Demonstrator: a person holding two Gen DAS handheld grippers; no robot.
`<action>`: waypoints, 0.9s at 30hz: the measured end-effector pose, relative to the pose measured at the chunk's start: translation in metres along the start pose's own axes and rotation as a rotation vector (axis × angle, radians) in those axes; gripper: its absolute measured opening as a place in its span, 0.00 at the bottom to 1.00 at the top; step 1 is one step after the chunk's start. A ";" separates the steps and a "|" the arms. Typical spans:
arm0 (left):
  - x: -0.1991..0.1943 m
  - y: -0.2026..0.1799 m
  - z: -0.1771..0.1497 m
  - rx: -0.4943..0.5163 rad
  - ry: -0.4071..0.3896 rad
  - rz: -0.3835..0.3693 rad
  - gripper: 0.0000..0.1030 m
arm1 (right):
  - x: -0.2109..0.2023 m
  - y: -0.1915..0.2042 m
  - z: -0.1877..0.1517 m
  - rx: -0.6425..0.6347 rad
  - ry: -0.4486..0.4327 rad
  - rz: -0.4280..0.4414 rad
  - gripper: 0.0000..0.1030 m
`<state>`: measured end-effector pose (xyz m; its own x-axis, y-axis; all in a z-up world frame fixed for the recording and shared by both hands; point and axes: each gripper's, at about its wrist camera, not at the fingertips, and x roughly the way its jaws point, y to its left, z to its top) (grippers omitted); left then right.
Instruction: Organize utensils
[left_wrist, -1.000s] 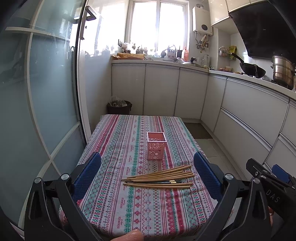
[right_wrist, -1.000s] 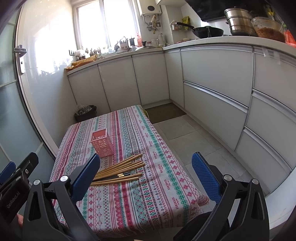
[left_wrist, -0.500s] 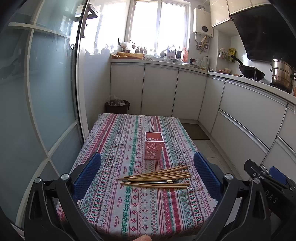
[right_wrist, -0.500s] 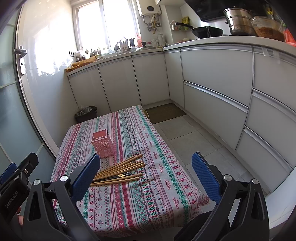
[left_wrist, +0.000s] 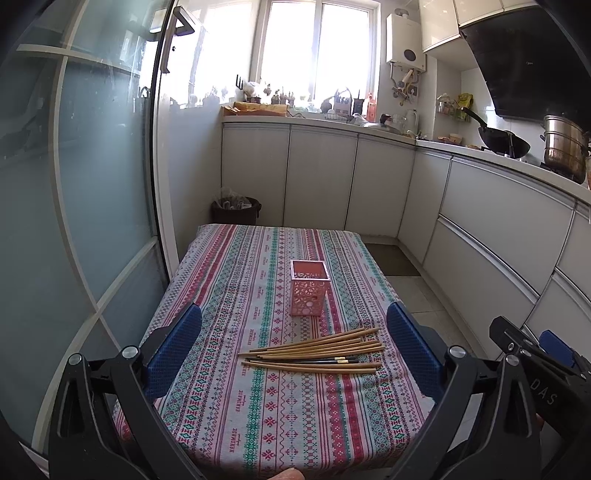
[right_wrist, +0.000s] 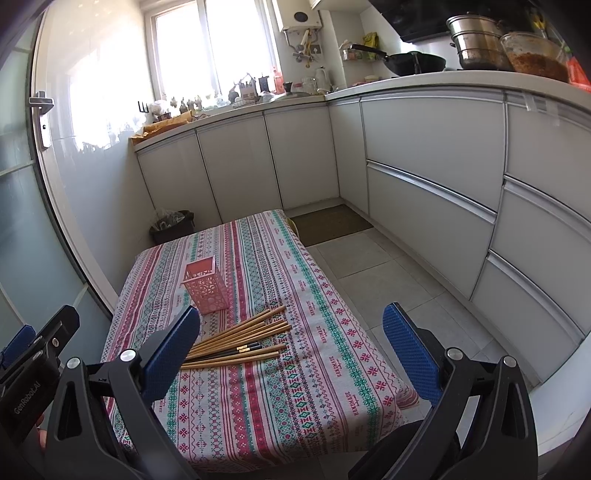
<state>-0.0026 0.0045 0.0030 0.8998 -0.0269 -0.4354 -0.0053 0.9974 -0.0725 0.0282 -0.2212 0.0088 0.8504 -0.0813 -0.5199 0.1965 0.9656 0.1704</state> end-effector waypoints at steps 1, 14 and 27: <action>0.000 0.000 0.000 0.000 -0.001 -0.001 0.93 | 0.000 0.000 0.000 0.004 -0.003 0.001 0.94; 0.031 -0.020 0.006 0.222 0.061 -0.089 0.93 | 0.018 -0.023 -0.001 0.120 0.047 0.113 0.94; 0.147 -0.086 -0.055 0.973 0.500 -0.623 0.93 | 0.104 -0.075 0.012 0.234 0.185 0.069 0.94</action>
<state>0.1066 -0.0889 -0.1043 0.3698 -0.3206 -0.8721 0.8745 0.4373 0.2100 0.1079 -0.3051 -0.0483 0.7667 0.0498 -0.6400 0.2665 0.8823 0.3880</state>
